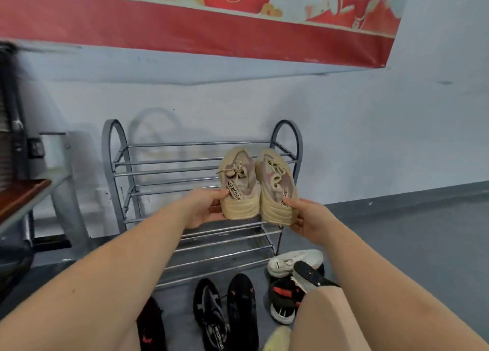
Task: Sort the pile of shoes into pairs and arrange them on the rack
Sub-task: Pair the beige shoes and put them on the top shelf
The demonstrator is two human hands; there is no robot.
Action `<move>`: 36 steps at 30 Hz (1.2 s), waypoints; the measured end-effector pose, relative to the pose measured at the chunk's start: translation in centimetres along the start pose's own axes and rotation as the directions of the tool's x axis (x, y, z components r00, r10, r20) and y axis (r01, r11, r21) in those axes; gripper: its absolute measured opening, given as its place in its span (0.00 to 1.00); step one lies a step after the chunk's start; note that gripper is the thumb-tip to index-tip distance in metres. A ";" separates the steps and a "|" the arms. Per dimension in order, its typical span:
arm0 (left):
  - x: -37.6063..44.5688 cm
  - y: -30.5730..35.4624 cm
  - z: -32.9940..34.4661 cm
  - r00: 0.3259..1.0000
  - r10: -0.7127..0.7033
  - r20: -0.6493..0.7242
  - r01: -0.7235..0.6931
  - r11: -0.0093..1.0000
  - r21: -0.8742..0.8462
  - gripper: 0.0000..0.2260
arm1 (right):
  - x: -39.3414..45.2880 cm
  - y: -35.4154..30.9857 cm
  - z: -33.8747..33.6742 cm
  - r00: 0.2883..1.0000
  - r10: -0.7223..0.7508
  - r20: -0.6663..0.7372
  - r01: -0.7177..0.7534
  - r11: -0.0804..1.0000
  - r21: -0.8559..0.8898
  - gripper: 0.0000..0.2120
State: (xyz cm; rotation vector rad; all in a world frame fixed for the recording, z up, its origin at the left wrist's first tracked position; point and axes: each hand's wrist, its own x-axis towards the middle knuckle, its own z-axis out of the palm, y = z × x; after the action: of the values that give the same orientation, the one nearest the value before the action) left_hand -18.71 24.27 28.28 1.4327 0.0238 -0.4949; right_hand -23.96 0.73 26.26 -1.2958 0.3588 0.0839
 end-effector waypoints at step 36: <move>9.7 8.2 -22.2 0.789 0.328 -0.519 0.024 0.828 0.560 0.13 | 18.5 -5.3 26.1 0.993 0.027 0.118 0.029 0.892 -0.451 0.17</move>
State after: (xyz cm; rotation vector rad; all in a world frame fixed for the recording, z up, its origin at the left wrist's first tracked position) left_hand -1.08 42.78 29.50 2.0947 0.2907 0.1434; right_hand 0.37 21.48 31.37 -1.7454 0.2398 0.2569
